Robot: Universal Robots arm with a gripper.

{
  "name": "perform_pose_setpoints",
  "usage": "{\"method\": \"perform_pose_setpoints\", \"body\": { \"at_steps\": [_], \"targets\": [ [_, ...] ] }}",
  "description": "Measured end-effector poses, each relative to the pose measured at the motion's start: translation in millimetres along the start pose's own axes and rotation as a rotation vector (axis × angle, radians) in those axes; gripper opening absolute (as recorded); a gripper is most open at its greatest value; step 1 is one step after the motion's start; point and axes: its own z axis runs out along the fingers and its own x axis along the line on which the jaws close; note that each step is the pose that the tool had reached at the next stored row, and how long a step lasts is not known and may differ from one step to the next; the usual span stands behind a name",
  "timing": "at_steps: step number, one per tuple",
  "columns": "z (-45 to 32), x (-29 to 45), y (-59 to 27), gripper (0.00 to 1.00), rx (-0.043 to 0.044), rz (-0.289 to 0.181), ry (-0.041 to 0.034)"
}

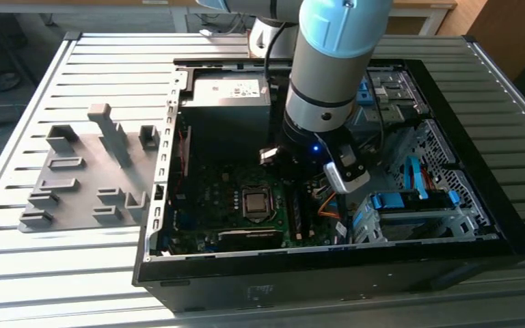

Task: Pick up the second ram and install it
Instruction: 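Insert the second ram into the second slot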

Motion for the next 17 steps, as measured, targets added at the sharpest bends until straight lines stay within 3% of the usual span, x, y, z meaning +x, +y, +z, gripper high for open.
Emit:
{"method": "perform_pose_setpoints", "body": {
  "at_steps": [17],
  "targets": [
    [1.9, 1.8, -0.1, 0.14, -0.0009, 0.0, 0.0009]
  ]
}}
